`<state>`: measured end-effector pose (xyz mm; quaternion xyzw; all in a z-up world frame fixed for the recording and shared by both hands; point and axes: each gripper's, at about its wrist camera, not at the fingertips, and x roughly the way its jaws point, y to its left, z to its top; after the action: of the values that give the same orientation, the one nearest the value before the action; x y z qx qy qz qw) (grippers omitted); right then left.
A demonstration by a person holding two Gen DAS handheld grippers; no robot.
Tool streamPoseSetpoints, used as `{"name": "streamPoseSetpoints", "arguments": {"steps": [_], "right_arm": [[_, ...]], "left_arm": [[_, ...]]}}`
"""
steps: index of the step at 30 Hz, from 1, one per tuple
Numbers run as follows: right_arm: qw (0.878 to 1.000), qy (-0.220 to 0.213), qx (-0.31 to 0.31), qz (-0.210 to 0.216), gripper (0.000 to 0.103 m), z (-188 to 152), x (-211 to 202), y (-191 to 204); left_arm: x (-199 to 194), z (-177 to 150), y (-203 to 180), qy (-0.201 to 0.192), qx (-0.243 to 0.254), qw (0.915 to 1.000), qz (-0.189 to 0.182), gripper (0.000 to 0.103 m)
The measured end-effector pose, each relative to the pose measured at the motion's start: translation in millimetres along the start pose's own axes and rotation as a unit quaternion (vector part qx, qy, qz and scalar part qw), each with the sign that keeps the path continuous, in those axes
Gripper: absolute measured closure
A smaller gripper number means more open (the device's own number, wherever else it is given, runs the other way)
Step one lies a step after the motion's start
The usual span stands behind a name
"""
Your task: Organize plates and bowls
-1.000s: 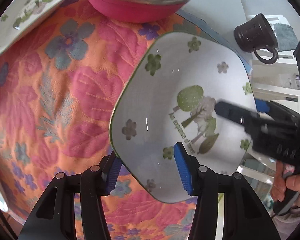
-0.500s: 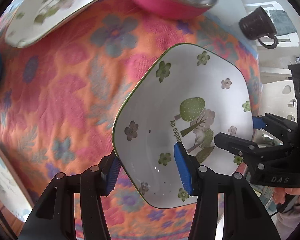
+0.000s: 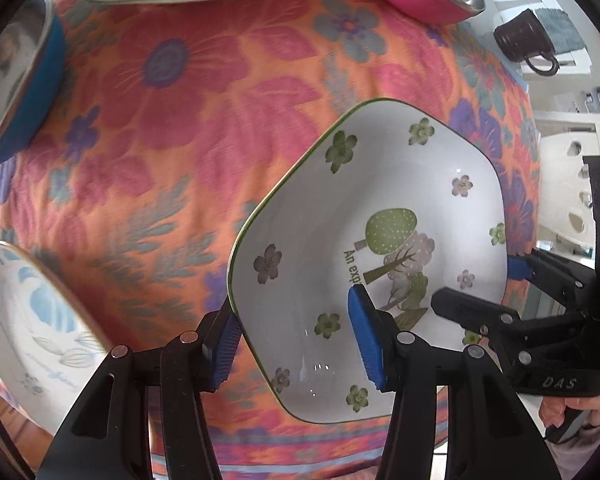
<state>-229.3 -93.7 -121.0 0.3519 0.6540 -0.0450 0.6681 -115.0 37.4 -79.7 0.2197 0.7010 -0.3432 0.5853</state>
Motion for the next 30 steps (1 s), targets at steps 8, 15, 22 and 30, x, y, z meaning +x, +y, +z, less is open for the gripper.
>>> {"name": "streamPoseSetpoints", "arguments": {"steps": [8,15,22,30], "right_arm": [[0.999,-0.024,0.027,-0.022,0.032,-19,9,21],[0.998,-0.037,0.052,-0.02,0.031,-5,3,2],[0.998,-0.043,0.04,-0.032,0.048,-1,9,13],[0.999,-0.028,0.011,-0.039,0.053,-3,-3,3]], "left_arm": [[9,19,-18,-0.005,0.042,0.9991,-0.001,0.055],[30,-5,-7,-0.009,0.033,0.9994,-0.003,0.055],[45,-28,-36,-0.024,0.037,0.9989,0.015,0.058],[33,-29,-60,-0.04,0.045,0.9981,0.009,0.058]]}}
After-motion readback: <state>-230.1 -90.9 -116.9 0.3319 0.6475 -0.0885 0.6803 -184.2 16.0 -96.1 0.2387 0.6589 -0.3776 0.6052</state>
